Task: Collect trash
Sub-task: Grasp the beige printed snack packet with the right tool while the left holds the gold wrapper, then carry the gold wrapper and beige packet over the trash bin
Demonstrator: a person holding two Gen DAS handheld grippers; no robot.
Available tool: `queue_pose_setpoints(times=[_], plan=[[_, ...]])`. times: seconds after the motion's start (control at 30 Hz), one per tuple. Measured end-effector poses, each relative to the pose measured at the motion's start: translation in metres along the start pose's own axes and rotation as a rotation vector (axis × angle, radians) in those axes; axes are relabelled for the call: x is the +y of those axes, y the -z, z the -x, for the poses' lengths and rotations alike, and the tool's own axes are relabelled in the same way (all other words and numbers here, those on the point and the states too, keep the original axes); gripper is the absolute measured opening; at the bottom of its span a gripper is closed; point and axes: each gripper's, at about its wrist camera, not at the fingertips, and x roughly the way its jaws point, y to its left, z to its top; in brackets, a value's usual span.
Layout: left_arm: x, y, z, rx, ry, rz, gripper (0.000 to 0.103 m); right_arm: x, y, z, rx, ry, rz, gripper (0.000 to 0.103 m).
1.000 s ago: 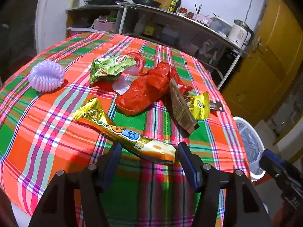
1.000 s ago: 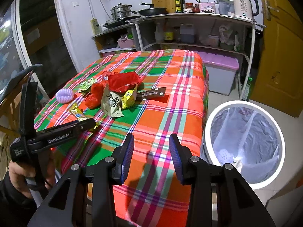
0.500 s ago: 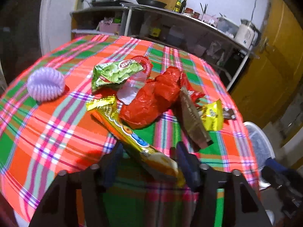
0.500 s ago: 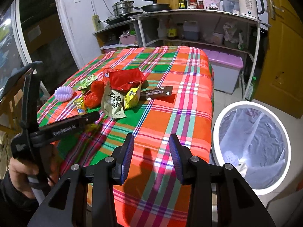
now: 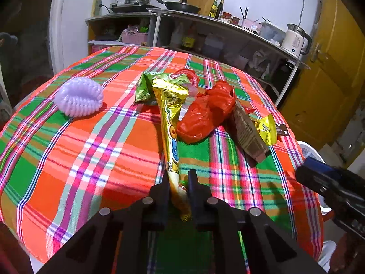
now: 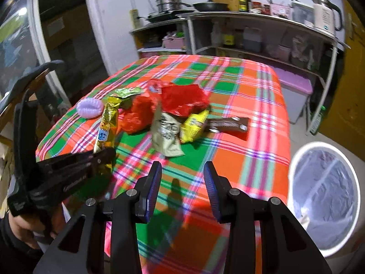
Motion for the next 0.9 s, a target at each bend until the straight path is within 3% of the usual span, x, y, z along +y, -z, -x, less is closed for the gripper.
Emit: queue_pose_setpoints(times=[0.3, 0.43, 0.9], plan=[[0.017, 0.002, 0.011, -0.021, 0.035, 0.02, 0.013, 0.019, -0.022, -0.044, 0.038, 0.005, 0.048, 0.038], [0.022, 0.0, 0.012, -0.026, 0.04, 0.028, 0.013, 0.019, -0.028, -0.055, 0.048, 0.02, 0.039, 0.006], [0.009, -0.001, 0.036, -0.073, 0.065, -0.005, 0.012, 0.029, -0.014, -0.007, -0.031, -0.044, 0.023, 0.002]])
